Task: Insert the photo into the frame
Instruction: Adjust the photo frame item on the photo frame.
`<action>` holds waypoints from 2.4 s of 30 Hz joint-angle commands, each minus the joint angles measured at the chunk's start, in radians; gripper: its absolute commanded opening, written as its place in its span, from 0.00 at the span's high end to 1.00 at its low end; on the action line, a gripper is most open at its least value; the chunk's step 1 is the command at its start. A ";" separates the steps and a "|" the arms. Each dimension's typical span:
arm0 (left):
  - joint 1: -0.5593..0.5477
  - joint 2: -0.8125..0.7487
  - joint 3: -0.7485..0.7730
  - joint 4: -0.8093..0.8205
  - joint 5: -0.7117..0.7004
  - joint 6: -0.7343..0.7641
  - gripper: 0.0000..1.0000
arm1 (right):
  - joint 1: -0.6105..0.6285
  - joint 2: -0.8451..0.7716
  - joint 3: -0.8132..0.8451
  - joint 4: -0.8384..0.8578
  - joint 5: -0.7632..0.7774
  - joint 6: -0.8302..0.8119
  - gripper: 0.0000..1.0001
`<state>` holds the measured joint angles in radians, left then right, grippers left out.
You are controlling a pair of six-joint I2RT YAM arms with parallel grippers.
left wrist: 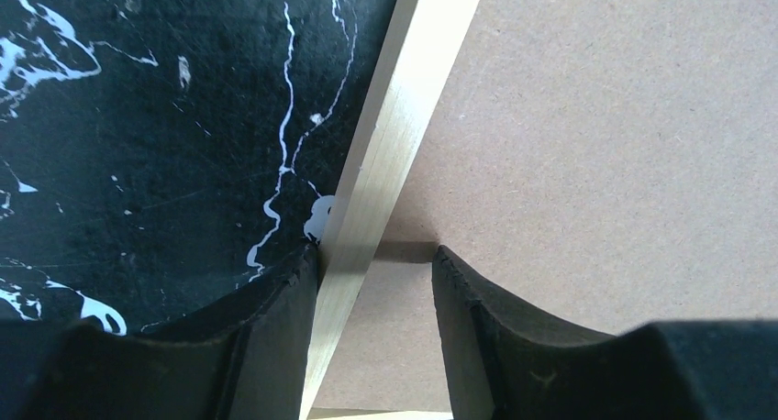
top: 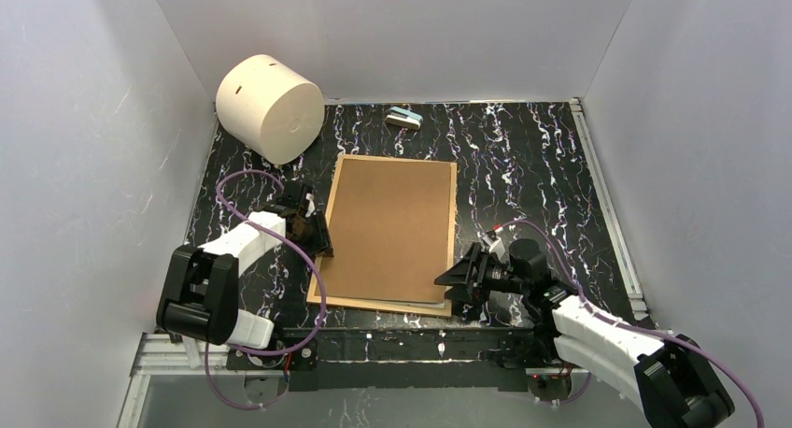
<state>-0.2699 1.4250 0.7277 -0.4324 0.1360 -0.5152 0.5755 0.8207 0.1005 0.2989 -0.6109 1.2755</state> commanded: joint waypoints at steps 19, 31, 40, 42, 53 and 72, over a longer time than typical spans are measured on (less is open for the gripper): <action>-0.053 0.078 -0.061 0.021 0.302 -0.065 0.55 | 0.002 0.186 0.064 0.730 0.208 0.092 0.28; -0.053 0.095 -0.067 0.029 0.252 -0.040 0.48 | 0.002 0.010 0.145 0.296 0.125 -0.127 0.47; -0.067 0.111 -0.080 0.048 0.298 0.004 0.36 | 0.003 -0.205 0.184 -0.268 0.423 -0.288 0.51; -0.071 0.115 -0.077 0.049 0.290 0.003 0.35 | 0.003 -0.230 0.200 -0.402 0.520 -0.268 0.53; -0.071 0.131 -0.070 0.035 0.243 0.000 0.32 | 0.002 0.065 0.341 -0.674 0.647 -0.265 0.40; -0.071 0.101 -0.072 0.018 0.170 -0.031 0.35 | -0.011 0.145 0.398 -0.640 0.784 -0.311 0.49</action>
<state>-0.3206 1.4815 0.7261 -0.2859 0.3767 -0.5503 0.5713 0.9604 0.4515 -0.3447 0.1192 1.0008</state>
